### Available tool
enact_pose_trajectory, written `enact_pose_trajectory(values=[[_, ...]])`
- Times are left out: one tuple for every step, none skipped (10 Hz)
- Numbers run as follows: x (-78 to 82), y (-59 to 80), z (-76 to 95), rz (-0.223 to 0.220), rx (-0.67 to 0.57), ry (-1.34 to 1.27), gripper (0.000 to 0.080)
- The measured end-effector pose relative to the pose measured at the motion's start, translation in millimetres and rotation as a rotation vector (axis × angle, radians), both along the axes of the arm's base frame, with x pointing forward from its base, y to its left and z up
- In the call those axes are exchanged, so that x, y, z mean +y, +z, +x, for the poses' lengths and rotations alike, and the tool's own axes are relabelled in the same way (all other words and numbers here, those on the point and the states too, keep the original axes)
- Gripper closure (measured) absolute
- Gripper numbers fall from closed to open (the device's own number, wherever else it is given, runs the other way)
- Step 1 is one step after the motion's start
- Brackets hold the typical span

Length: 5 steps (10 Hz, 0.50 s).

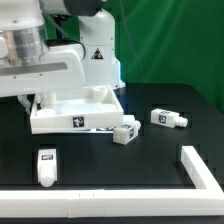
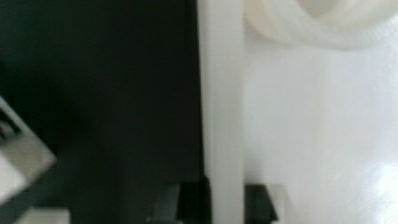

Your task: Assemble one leg

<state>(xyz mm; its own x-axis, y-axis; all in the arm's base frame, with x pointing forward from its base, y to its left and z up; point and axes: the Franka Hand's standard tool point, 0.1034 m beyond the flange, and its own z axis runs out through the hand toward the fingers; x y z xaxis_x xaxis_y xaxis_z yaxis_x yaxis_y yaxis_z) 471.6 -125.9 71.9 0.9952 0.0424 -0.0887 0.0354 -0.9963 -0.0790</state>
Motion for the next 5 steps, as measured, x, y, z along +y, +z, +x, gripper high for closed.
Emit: enact_pose_trajectory(values=[[15.1, -3.4, 24.1, -0.010, 0.000, -0.047, 0.0754], [27.7, -4.1, 52.4, -0.016, -0.005, -0.067, 0.0754], [34.2, -5.5, 71.6, -0.026, -0.023, -0.072, 0.0754], [37.1, -9.0, 74.0, -0.040, -0.054, -0.069, 0.0754], [36.8, -11.0, 70.6, -0.038, -0.045, -0.069, 0.0754]])
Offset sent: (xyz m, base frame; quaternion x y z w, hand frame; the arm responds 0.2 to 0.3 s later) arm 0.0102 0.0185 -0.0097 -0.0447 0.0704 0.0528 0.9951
